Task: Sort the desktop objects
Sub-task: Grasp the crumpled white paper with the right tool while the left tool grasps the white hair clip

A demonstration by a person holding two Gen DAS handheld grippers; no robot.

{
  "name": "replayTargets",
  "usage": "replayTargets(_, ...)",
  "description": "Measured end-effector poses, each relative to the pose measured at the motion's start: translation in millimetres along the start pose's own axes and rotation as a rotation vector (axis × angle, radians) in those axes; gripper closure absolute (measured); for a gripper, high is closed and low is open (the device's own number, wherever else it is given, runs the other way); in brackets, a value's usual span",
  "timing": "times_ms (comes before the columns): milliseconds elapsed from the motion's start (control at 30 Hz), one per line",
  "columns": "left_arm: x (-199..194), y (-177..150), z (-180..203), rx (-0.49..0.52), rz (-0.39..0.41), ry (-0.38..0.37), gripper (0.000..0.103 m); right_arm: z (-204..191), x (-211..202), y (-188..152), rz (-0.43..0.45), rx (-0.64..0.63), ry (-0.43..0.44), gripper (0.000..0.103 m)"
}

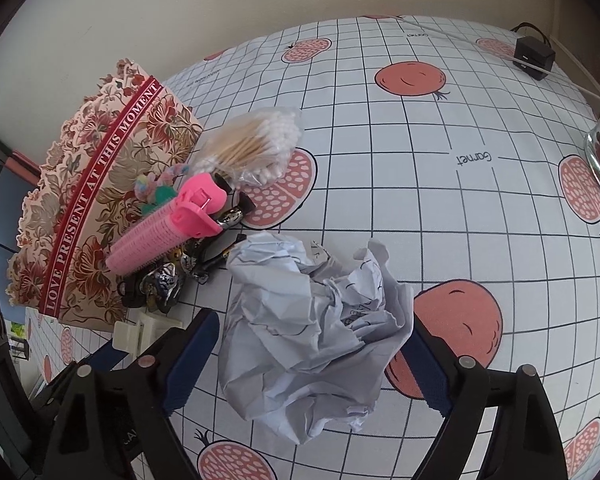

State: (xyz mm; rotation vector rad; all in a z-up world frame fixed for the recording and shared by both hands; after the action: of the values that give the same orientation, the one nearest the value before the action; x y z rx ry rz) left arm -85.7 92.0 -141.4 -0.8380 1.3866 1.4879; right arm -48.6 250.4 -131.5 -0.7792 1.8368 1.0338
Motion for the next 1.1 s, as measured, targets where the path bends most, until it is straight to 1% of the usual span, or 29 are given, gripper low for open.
replayTargets(167,2,1,4,0.026,0.013,0.032,0.028,-5,0,1,0.028,-0.015,-0.027,0.018)
replayTargets(400,6,0,10,0.085,0.044,0.111,0.037,-16,1,2,0.059,-0.054,-0.075,0.02)
replayTargets(467,6,1,11,0.089,0.047,0.11,0.039,11,-7,-11,0.067,-0.057,-0.07,0.02)
replayTargets(533,7,2,13,0.097,0.051,0.109,0.041,13,-9,-11,0.081,-0.057,-0.072,0.02)
replayTargets(633,7,0,18,0.114,0.061,0.106,0.048,19,-9,-10,0.094,-0.065,-0.084,0.021)
replayTargets(667,8,0,22,0.118,0.064,0.106,0.051,16,-12,-16,0.097,-0.067,-0.088,0.021)
replayTargets(733,8,0,23,0.123,0.067,0.109,0.051,0,-1,-17,0.102,-0.066,-0.096,0.021)
replayTargets(867,9,0,24,0.122,0.068,0.109,0.052,1,5,-12,0.109,-0.057,-0.104,0.022)
replayTargets(900,9,0,24,0.122,0.067,0.109,0.052,-1,0,-17,0.109,-0.056,-0.108,0.023)
replayTargets(1100,11,2,26,0.12,0.064,0.104,0.052,-1,4,-13,0.091,-0.043,-0.126,0.025)
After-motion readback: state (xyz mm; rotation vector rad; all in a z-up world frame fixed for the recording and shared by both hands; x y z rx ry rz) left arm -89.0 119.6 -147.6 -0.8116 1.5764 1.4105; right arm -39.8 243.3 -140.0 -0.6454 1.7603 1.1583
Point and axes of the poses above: each gripper's, at about its wrist camera, not at the fingertips, and x roughly the way its jaws point, z to its right, y to its top, the point moved 4 cm from there along x, roughly the way its jaws point
